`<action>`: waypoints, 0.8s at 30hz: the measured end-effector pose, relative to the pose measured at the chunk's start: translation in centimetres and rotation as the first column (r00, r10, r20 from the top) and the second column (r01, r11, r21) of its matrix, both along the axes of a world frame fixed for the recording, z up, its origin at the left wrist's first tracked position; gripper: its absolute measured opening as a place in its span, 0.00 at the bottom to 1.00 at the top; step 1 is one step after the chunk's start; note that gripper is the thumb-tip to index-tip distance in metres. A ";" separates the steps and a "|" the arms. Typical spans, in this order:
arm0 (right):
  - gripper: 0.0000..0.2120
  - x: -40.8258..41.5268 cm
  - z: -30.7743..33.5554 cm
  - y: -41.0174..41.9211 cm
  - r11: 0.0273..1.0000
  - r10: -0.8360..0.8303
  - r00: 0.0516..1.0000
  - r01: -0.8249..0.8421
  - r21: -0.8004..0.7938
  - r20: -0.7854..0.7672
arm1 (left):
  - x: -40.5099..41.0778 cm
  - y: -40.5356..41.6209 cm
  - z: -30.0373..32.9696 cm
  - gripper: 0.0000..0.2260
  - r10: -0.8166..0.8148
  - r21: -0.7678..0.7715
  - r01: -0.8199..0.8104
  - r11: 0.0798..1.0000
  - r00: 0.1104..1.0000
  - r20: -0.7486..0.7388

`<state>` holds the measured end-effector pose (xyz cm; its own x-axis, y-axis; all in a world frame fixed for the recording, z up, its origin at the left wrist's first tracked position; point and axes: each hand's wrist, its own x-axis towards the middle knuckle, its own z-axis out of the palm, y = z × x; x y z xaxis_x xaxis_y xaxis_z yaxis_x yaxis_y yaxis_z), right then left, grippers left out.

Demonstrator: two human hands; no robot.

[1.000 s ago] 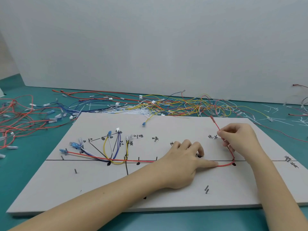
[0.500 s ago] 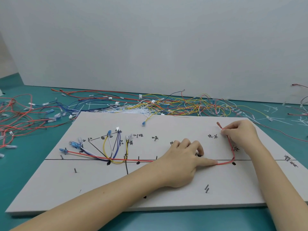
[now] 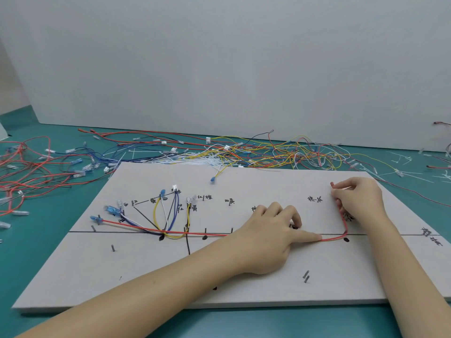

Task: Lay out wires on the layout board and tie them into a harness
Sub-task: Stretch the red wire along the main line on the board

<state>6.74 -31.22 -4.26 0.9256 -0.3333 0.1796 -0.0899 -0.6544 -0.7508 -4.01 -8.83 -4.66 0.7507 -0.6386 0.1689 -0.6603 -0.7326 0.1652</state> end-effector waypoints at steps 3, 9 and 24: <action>0.05 0.1 0.1 0.0 0.999 0.007 1.000 -0.007 -0.036 -0.011 | 0.0 0.0 0.0 0.26 0.001 -0.002 -0.001 1.000 1.000 -0.003; 0.06 0.0 0.1 0.6 0.970 -0.003 0.999 -0.005 -0.244 -0.034 | 0.0 0.0 0.1 0.25 -0.005 -0.006 0.005 1.000 1.000 0.004; 0.07 -0.2 0.0 0.8 0.928 -0.003 0.998 -0.018 -0.372 -0.058 | 0.5 1.3 0.9 0.13 0.042 -0.257 -0.046 0.965 0.999 -0.021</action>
